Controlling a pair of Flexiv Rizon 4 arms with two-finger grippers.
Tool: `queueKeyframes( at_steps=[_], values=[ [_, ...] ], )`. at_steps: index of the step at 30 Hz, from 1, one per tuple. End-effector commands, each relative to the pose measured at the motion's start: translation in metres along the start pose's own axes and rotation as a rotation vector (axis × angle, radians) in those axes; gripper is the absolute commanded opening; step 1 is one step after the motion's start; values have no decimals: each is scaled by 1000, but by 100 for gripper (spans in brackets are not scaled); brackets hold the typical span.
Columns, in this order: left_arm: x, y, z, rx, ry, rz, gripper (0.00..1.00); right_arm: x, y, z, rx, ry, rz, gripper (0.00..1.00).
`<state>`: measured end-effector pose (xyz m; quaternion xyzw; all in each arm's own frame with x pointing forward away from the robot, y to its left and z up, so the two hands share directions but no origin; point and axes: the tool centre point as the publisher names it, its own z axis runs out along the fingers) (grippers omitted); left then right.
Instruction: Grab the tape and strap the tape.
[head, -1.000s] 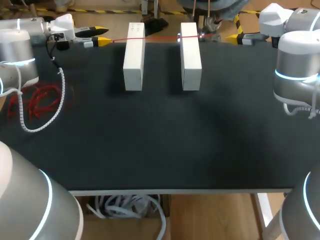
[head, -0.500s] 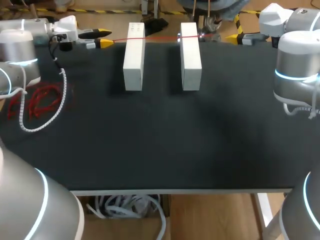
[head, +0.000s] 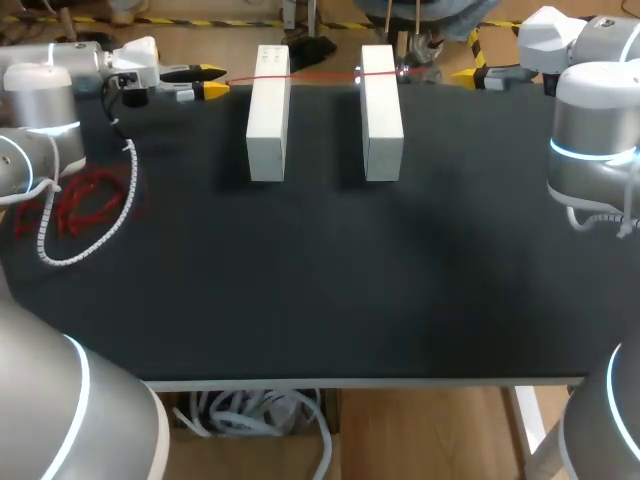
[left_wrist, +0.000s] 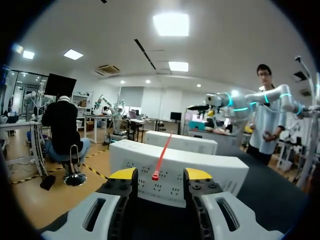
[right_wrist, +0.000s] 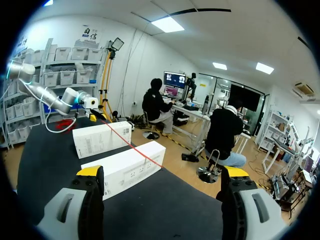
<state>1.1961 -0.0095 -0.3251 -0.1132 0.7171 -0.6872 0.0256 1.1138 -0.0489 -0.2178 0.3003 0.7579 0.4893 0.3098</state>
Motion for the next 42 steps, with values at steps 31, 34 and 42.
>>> queueKeyframes(
  at_steps=[31, 34, 42],
  values=[
    [-12, 8, 9, 17, 77, -7, 13, 0, 0, 0, 0, 1, 0, 100],
    [-11, 8, 10, 16, 81, -8, 14, 0, 0, 0, 0, 1, 0, 100],
    [-10, 9, 10, 16, 82, -9, 31, 0, 0, 0, 0, 1, 0, 100]
  ],
)
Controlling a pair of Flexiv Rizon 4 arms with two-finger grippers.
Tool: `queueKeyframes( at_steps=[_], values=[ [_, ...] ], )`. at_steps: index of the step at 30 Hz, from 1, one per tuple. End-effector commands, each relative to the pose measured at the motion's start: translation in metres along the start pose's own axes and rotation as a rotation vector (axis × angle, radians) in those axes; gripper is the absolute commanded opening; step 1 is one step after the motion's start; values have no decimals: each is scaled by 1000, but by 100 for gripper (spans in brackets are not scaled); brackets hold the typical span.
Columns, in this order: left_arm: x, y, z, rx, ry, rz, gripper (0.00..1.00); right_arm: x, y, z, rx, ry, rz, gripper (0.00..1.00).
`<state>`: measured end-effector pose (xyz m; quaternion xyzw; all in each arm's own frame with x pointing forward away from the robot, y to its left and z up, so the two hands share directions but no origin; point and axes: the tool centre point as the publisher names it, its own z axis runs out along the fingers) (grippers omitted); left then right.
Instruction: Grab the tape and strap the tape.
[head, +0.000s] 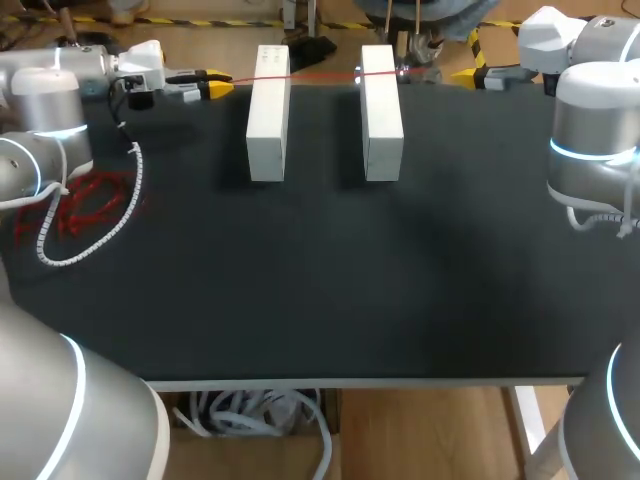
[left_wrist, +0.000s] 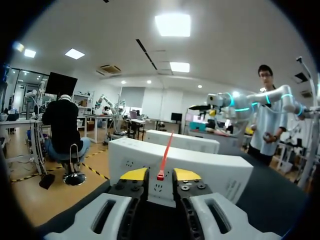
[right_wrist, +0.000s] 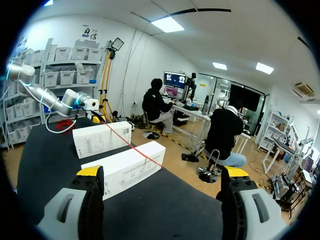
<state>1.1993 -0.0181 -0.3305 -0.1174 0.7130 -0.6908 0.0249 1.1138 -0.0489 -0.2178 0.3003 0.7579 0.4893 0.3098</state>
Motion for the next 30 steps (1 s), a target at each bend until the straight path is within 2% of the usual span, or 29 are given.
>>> queueKeyframes(
  at_steps=[1, 6, 10, 15, 18, 23, 30],
  values=[
    [-8, 4, 1, 5, 88, -1, 28, 0, 0, 0, 0, 1, 0, 100],
    [-7, 6, 1, 4, 86, -5, 21, 0, 0, 0, 0, 1, 0, 100],
    [-7, 6, 2, 4, 86, -5, 5, 0, 0, 0, 0, 1, 0, 100],
    [-6, 8, 2, 3, 86, -8, 5, 0, 0, 0, 0, 1, 0, 100],
    [-6, 8, 2, 2, 86, -10, 0, 0, 0, 0, 0, 1, 0, 100],
    [-4, 6, 0, -2, 90, -1, 0, 0, 0, 0, 0, 1, 0, 100],
    [10, -14, -3, -29, 128, 59, 0, 0, 0, 0, 0, 1, 0, 100]
  ],
)
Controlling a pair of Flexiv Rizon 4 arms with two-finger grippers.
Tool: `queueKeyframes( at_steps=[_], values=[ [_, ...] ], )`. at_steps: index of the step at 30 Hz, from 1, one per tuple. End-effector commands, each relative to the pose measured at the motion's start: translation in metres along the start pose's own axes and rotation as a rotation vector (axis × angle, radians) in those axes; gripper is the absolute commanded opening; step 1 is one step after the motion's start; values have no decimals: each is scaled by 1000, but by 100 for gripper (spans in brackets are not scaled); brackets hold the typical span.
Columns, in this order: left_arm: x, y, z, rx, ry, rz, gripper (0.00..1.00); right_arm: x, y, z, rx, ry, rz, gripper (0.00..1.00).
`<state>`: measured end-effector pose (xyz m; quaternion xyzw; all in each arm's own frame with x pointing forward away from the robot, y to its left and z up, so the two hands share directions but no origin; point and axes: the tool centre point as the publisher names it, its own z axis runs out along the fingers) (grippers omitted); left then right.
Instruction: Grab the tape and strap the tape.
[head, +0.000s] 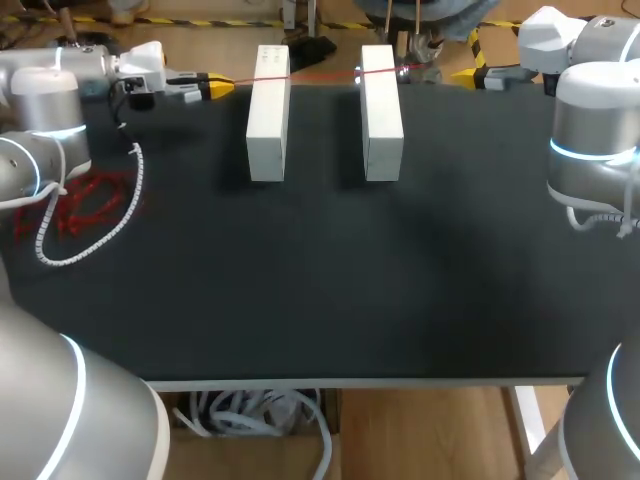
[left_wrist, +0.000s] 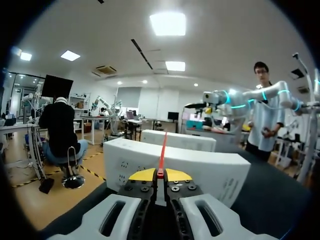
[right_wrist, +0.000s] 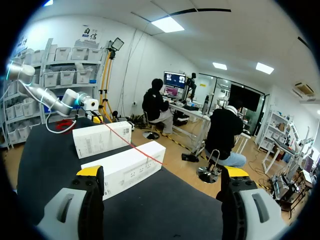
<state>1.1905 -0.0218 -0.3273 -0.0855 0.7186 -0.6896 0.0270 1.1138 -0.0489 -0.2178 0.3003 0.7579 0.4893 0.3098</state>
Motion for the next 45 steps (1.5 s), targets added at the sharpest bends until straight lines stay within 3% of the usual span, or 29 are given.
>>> queueKeyframes(
  at_steps=[1, 10, 20, 35, 45],
  values=[
    [2, -15, -6, -21, 85, 17, 0, 0, 0, 0, 0, 1, 0, 100],
    [31, -51, -14, 0, 12, 50, 0, 0, 0, 0, 0, 1, 0, 100],
    [64, -84, 0, 63, -15, 52, 0, 0, 0, 0, 0, 1, 0, 100],
    [104, -115, 21, 219, -66, -13, 0, 0, 0, 0, 0, 1, 0, 100],
    [130, -140, 24, 394, -148, -67, 0, 0, 0, 0, 0, 1, 0, 100]
  ],
)
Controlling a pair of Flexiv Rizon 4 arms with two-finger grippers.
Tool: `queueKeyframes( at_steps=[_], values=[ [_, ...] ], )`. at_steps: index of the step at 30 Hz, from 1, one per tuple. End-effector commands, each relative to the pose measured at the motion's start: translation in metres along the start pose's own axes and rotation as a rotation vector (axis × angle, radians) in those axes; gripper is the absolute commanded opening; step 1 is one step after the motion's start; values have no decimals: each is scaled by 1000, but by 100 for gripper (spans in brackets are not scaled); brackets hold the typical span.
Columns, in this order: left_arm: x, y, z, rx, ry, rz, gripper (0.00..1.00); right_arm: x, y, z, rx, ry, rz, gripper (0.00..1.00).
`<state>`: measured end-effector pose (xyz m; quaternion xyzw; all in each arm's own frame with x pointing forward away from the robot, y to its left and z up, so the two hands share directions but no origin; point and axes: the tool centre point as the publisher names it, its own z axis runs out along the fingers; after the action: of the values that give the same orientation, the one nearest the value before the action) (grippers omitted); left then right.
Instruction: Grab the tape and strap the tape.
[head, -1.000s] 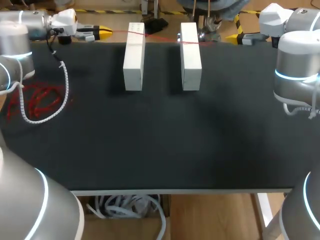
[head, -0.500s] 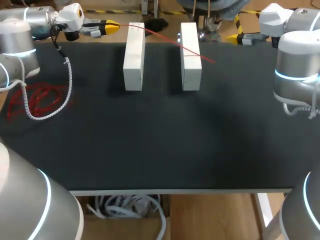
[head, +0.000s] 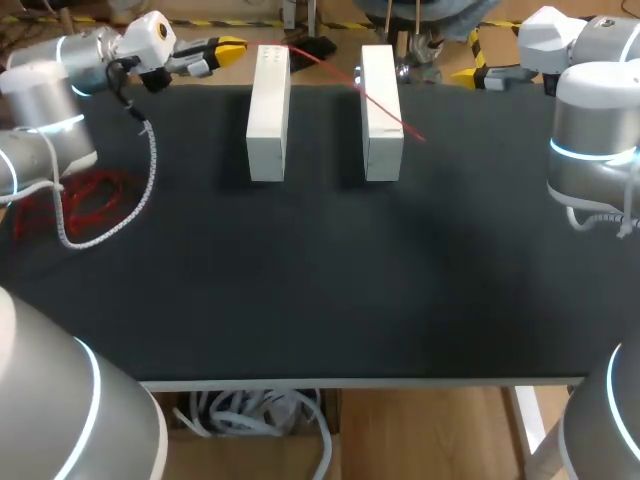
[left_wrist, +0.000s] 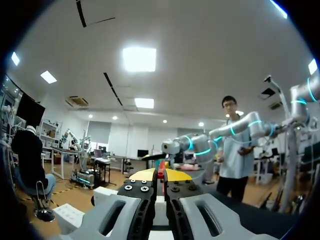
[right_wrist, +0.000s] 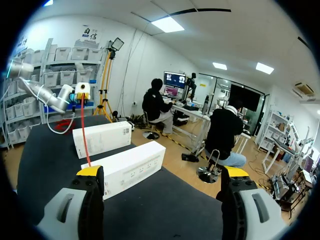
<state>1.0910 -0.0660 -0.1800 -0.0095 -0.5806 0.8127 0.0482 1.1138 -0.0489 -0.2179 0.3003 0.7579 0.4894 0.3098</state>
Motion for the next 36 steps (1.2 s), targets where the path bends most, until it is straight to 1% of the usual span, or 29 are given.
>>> queueKeyframes(
  at_steps=[1, 5, 8, 11, 16, 18, 19, 23, 26, 30, 36],
  values=[
    [15, -1, 8, 52, -415, 11, 0, 0, 0, 0, 0, 1, 0, 100],
    [28, -6, 11, 68, -442, 18, 0, 0, 0, 0, 0, 1, 0, 100],
    [38, -8, 11, 98, -464, 20, 0, 0, 0, 0, 0, 1, 0, 100],
    [48, -10, 11, 119, -505, 22, 0, 0, 0, 0, 0, 1, 0, 100],
    [65, -18, 10, 198, -588, 35, 0, 0, 0, 0, 0, 1, 0, 100],
    [71, -22, 12, 201, -611, 40, 0, 0, 0, 0, 0, 1, 0, 100],
    [75, -23, 13, 188, -629, 43, 0, 0, 0, 0, 0, 1, 0, 100],
    [91, -24, 13, 217, -691, 48, 0, 0, 0, 0, 0, 1, 0, 100],
    [100, -23, 13, 230, -719, 44, 0, 0, 0, 0, 0, 1, 0, 100],
    [110, -23, 14, 234, -750, 44, 0, 0, 0, 0, 0, 1, 0, 100],
    [116, -21, 17, 268, -790, 35, 0, 0, 0, 0, 0, 1, 0, 100]
  ],
)
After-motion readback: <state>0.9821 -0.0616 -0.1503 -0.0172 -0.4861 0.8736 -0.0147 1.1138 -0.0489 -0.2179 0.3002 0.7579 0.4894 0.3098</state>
